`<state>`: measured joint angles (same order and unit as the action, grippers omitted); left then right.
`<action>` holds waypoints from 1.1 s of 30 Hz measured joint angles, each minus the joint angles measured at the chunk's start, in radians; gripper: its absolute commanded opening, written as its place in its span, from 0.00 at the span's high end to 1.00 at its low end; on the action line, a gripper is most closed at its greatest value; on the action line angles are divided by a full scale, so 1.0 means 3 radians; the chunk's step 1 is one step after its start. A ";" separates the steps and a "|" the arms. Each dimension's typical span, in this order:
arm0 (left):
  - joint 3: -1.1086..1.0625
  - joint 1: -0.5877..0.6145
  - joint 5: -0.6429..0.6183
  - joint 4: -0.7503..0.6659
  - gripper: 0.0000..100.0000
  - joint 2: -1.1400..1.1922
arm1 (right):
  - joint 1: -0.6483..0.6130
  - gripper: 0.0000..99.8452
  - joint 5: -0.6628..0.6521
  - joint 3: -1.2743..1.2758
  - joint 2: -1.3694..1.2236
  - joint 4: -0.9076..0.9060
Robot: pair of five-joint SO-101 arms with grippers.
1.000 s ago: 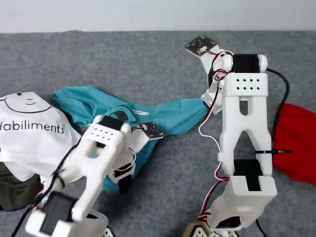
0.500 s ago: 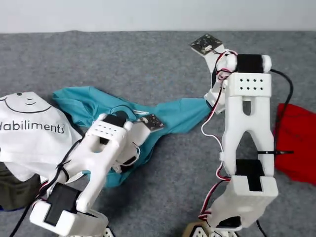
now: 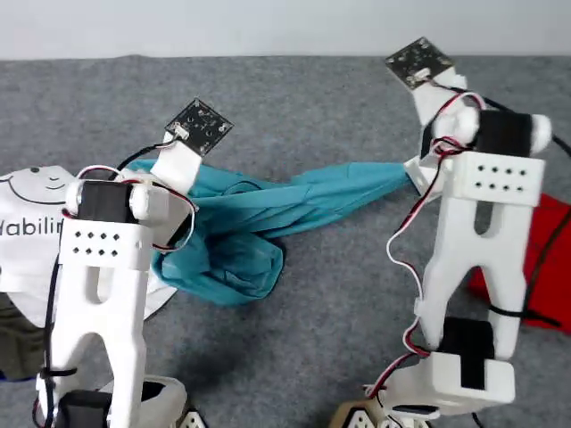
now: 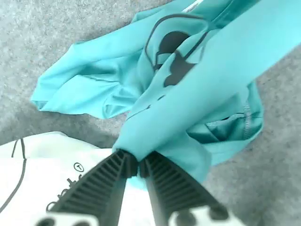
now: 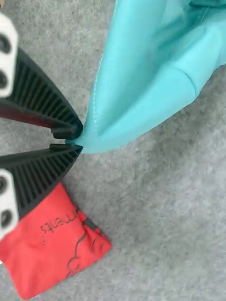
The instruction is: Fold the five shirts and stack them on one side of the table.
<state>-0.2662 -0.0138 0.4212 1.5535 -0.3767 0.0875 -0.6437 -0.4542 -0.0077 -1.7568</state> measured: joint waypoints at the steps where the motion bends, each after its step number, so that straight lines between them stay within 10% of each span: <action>1: -0.0046 0.0005 0.0031 0.0000 0.89 0.0000 | 0.0020 0.99 -0.0010 0.0000 0.0000 0.0000; 12: -0.0532 -0.0092 0.0097 -0.0031 0.82 -0.0010 | 0.0066 0.99 -0.0015 0.0000 0.0010 0.0015; 20: -0.0767 -0.0982 0.0153 0.0292 0.82 -0.0015 | 0.0066 0.99 -0.0015 0.0000 0.0010 0.0015; 33: -0.2158 -0.0926 0.0138 -0.0967 0.80 -0.0015 | 0.0066 0.99 -0.0015 0.0000 0.0000 0.0015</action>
<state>-0.9137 -0.2915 0.4626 1.2635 -0.3813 0.1074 -0.6483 -0.4542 -0.0077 -1.7522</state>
